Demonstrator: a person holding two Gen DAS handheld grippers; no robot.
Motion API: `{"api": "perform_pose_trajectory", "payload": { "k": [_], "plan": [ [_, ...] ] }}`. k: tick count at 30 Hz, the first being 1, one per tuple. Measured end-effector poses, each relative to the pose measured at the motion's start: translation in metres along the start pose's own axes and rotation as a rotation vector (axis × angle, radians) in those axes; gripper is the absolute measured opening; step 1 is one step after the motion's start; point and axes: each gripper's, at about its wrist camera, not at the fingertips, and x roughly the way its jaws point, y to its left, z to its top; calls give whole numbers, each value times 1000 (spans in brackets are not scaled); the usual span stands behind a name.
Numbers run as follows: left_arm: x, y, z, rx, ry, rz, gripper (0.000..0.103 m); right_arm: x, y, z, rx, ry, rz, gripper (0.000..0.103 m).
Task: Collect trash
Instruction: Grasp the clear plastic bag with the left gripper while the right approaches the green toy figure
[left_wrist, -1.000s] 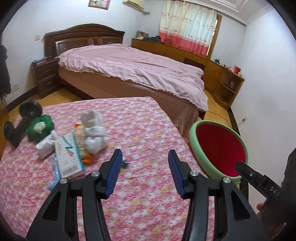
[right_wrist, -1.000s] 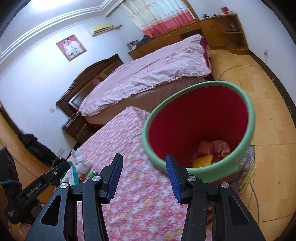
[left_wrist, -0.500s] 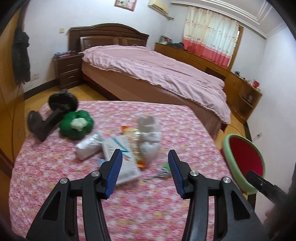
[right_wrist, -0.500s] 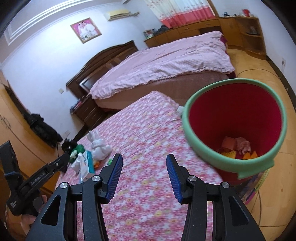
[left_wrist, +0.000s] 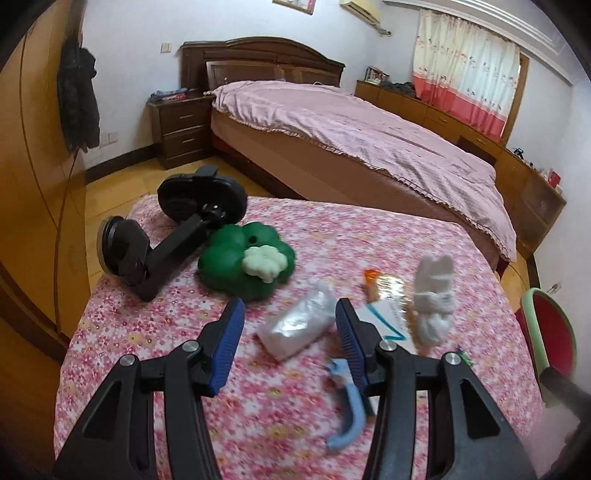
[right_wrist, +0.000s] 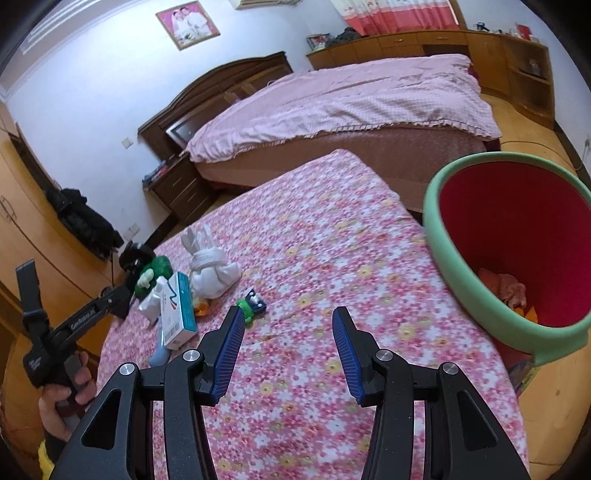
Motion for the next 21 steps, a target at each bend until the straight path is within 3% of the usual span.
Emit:
{"api": "perform_pose_trajectory", "payload": {
  "k": [14, 19, 21],
  "plan": [
    [57, 7, -10, 22, 101, -74, 52, 43, 17, 4, -35, 63, -17, 51],
    [64, 3, -14, 49, 106, -41, 52, 60, 23, 4, -44, 84, -4, 51],
    [63, 4, -14, 45, 93, -43, 45, 66, 26, 3, -51, 91, -4, 51]
  ]
}}
